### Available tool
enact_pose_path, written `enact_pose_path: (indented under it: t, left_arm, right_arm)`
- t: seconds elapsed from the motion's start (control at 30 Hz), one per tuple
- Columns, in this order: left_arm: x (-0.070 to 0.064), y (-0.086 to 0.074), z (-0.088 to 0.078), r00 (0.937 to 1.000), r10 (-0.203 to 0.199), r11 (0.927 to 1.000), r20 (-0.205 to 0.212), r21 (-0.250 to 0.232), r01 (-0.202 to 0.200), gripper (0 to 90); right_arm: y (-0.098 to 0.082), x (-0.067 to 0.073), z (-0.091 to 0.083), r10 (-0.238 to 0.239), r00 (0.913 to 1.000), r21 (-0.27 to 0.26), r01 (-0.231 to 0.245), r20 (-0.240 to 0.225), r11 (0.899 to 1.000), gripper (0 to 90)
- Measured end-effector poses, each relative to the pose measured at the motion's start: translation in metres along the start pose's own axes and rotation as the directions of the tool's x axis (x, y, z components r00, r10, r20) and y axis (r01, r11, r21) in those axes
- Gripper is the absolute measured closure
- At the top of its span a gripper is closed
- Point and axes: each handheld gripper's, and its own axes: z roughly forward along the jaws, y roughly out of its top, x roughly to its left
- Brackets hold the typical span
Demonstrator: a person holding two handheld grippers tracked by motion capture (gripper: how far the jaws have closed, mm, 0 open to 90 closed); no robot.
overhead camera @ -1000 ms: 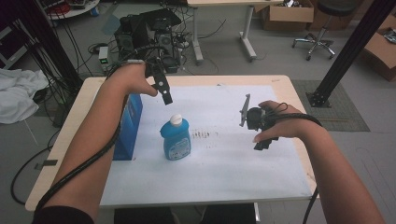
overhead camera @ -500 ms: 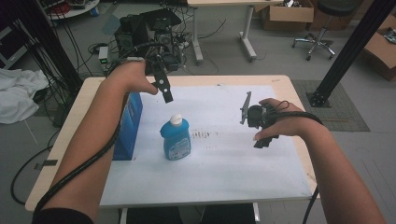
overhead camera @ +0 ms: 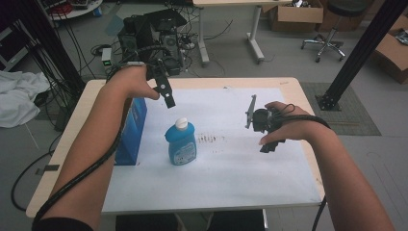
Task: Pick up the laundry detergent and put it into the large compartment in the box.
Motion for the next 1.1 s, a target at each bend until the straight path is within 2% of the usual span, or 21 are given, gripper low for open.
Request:
enact_pose_path:
  t: [0.3,0.67,0.87,1.1]
  left_arm:
    - [-0.007,-0.005,-0.008,0.9999,-0.012,0.9998,-0.004,-0.018,0.012,0.1]
    - [-0.022,-0.006,-0.021,0.9999,0.002,0.9998,-0.014,-0.017,-0.003,0.1]
    - [-0.035,-0.015,-0.029,0.9998,0.02,0.9979,0.002,-0.061,-0.02,0.1]
    - [-0.041,-0.031,-0.033,0.9999,0.014,0.9968,0.006,-0.078,-0.013,0.1]
  right_arm:
    - [0.0,0.002,-0.002,-0.013,0.9999,-0.004,0.013,0.004,1.0,16.2]
    - [0.001,0.01,0.0,-0.02,0.9996,-0.006,0.02,0.02,1.0,16.2]
    - [0.001,0.012,0.0,-0.021,0.9996,0.005,0.021,0.019,1.0,16.2]
    - [0.004,0.013,0.0,-0.03,0.9994,0.012,0.03,0.017,0.999,16.2]
